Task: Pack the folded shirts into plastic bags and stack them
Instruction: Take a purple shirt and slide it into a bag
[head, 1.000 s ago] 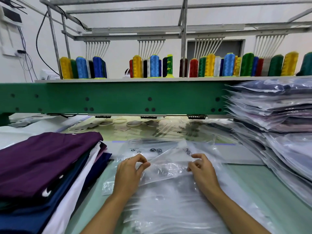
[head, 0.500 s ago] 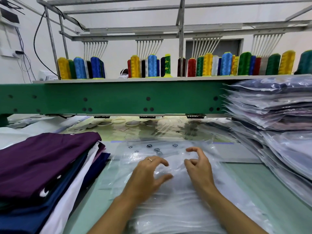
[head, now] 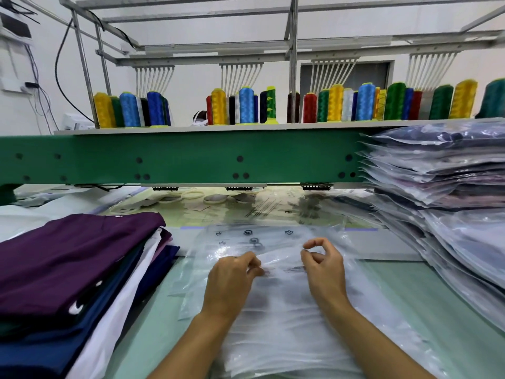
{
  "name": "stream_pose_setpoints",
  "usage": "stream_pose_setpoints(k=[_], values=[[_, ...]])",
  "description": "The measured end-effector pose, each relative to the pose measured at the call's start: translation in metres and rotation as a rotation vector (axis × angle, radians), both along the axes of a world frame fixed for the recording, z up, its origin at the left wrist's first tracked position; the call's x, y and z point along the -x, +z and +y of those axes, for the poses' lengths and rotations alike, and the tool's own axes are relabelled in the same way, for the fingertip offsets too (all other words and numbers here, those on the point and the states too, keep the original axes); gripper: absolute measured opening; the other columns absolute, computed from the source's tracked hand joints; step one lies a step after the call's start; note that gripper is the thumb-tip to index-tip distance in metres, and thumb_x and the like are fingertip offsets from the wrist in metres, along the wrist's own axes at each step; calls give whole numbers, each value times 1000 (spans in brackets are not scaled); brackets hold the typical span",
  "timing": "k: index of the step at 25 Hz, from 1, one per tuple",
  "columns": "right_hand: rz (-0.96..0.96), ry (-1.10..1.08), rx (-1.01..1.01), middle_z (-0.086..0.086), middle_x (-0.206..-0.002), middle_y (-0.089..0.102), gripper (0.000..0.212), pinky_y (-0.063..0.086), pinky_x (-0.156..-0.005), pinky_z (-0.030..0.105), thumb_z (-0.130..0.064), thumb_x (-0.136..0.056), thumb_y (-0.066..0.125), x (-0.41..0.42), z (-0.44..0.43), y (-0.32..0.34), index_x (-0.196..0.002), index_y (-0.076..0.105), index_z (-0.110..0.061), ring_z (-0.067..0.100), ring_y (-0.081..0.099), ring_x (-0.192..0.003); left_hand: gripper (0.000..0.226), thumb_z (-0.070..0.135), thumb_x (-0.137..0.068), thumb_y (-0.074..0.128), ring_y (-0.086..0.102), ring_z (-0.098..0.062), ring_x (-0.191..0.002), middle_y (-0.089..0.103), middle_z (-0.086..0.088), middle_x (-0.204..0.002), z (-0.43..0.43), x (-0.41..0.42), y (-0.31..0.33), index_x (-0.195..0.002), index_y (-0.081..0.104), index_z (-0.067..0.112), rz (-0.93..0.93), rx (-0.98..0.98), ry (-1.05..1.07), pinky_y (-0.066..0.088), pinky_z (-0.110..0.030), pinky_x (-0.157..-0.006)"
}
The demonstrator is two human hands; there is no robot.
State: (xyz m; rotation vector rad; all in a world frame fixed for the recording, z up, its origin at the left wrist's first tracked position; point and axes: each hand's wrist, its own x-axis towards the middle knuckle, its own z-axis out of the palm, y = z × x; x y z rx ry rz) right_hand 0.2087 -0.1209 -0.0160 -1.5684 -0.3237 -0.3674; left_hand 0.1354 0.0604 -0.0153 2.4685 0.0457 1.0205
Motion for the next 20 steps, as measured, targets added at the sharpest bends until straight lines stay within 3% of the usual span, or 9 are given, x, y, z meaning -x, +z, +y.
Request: stream_pose_setpoints(k=[4,7,11,16,20], values=[[33,-76,-52,5,-56,52,15,32,-51,27,-4,-94,60,-12,-20,1,-87,56,-17,18,37,-53,7,34,-86,77,66,-12,-86,75,15,-84,29,1,-1,-90,73,30,93,52,173,46,-28,-70],[67,-157,-108,5,-60,57,11,39,-60,34,-5,-93,63,-22,-33,-1,-88,57,-13,21,45,-60,6,26,-87,78,66,-10,-79,73,18,-77,45,7,-1,-85,73,29,127,91,256,52,-32,-69],[114,-260,-160,2,-60,57,14,37,-55,31,-6,-92,64,-30,-44,-4,-85,57,-16,21,46,-57,6,22,-85,80,62,-9,-69,69,18,-71,58,13,0,-82,75,26,135,113,344,48,-29,-59],[143,-288,-160,2,-60,56,12,35,-52,30,-7,-93,62,-33,-45,-8,-88,56,-16,19,42,-52,3,21,-89,77,63,-13,-72,75,12,-81,61,17,3,-88,76,23,128,60,391,46,-27,-56],[138,-239,-87,3,-58,54,14,30,-49,28,-7,-93,61,-36,-46,-12,-87,56,-19,15,37,-48,8,37,-90,74,70,-16,-89,76,12,-91,49,18,1,-96,77,33,147,-132,268,50,-31,-77]])
